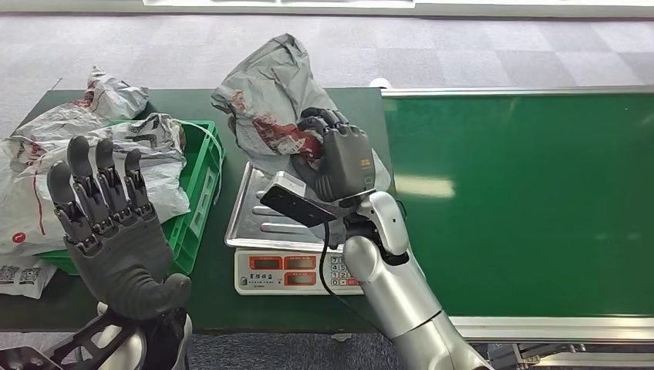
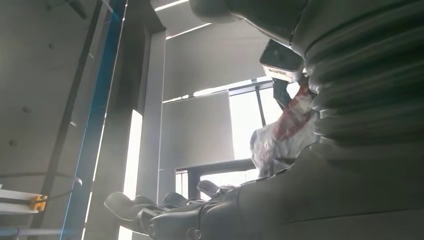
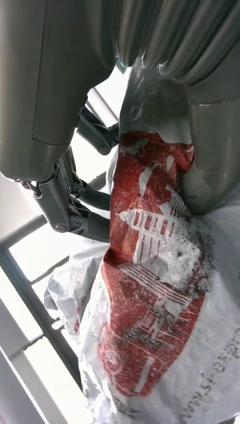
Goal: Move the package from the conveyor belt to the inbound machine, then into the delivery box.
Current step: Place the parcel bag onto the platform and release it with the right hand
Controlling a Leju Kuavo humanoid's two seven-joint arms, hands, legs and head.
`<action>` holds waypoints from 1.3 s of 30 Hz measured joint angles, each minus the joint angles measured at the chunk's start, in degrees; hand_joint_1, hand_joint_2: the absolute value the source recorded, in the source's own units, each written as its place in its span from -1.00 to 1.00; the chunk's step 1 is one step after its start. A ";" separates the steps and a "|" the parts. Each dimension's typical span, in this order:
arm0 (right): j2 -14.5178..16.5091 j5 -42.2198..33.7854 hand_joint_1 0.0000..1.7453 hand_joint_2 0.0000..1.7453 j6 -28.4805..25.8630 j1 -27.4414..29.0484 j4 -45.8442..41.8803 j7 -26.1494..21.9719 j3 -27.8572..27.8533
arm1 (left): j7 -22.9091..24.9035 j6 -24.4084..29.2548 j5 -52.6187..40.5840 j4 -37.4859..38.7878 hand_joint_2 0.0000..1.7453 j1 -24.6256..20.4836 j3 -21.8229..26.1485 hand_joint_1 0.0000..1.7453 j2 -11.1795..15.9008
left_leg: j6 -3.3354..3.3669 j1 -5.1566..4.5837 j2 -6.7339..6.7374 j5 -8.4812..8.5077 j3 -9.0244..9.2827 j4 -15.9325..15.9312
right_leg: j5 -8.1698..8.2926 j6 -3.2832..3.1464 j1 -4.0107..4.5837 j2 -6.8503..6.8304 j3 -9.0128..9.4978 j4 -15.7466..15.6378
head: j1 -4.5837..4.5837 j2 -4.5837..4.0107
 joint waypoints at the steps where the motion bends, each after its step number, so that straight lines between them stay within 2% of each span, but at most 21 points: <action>1: 0.16 -0.09 1.00 1.00 -0.04 -0.42 1.00 0.07 0.59 | 0.00 0.01 0.00 0.01 1.00 -0.04 -0.01 -1.00 0.00 | 0.00 0.00 -0.02 0.00 -0.01 0.00 | 0.00 0.00 0.00 -0.01 0.00 0.00 | 0.00 0.00; 6: 0.56 -0.60 1.00 1.00 -0.23 -2.03 4.51 0.19 2.21 | 0.00 0.13 0.00 0.03 1.00 -0.20 -0.01 -1.00 0.01 | -0.01 0.00 0.00 -0.01 -0.02 0.00 | -0.01 -0.01 0.00 -0.01 -0.01 0.00 | 0.00 0.00; 7: 0.59 -0.93 0.63 1.00 -0.44 -2.32 5.22 0.29 2.58 | 0.00 0.23 0.00 0.03 1.00 -0.23 -0.01 -1.00 0.01 | -0.01 0.00 -0.01 -0.01 -0.02 0.00 | -0.01 -0.01 0.00 -0.01 -0.01 0.00 | 0.01 0.00; 10: 0.66 -1.88 -0.87 1.00 -2.09 -3.13 7.66 1.32 3.82 | 0.00 0.66 -0.01 0.03 1.00 -0.31 -0.01 -1.00 0.02 | -0.01 0.00 -0.02 -0.01 -0.02 0.00 | -0.01 -0.01 0.00 -0.01 -0.01 0.00 | -0.01 0.00; 11: 0.68 -2.13 -1.00 1.00 -2.97 -3.37 8.48 1.72 4.15 | 0.00 0.77 -0.02 0.03 1.00 -0.33 -0.01 -1.00 0.02 | -0.01 0.00 -0.02 0.00 -0.02 0.00 | -0.01 -0.01 0.00 -0.01 -0.01 0.00 | -0.01 0.00; 16: 0.70 -2.35 -1.00 1.00 -6.65 -4.38 11.71 2.28 4.73 | 0.00 0.97 -0.09 0.22 1.00 -0.69 -0.01 -1.00 0.02 | -0.01 0.00 -0.01 0.00 -0.02 0.00 | -0.01 -0.01 0.00 -0.01 -0.01 0.00 | -0.01 0.00; 30: 0.81 -2.18 -1.00 1.00 -8.98 -5.37 13.36 2.97 6.10 | 0.00 2.08 -0.55 0.24 1.00 -1.20 -0.01 -1.00 0.02 | -0.01 0.00 -0.01 -0.01 -0.02 0.00 | -0.01 -0.01 0.00 -0.01 -0.01 0.00 | -0.01 0.00; 34: 0.83 -2.25 -1.00 -1.00 -9.20 -5.36 13.36 2.92 6.32 | 0.00 2.08 -0.61 0.20 1.00 -1.19 -0.01 -1.00 0.02 | -0.01 0.00 -0.01 0.00 -0.02 0.00 | -0.01 -0.01 0.00 -0.01 -0.01 0.00 | -0.01 0.00; 38: 0.81 -3.46 -1.00 -1.00 -11.01 -5.16 12.59 1.84 6.39 | 0.00 2.08 -0.75 0.19 1.00 -1.20 -0.01 -1.00 0.02 | -0.01 0.00 -0.01 0.00 0.00 0.00 | -0.01 -0.01 0.00 0.00 -0.02 0.00 | -0.01 0.00; 39: 0.81 -4.31 -1.00 -0.50 -11.22 -4.90 11.85 1.15 6.36 | 0.00 2.08 -0.84 0.19 1.00 -1.21 -0.01 -1.00 0.02 | -0.01 0.00 0.00 0.00 0.00 0.00 | -0.01 -0.01 0.00 0.00 -0.03 0.00 | -0.01 0.00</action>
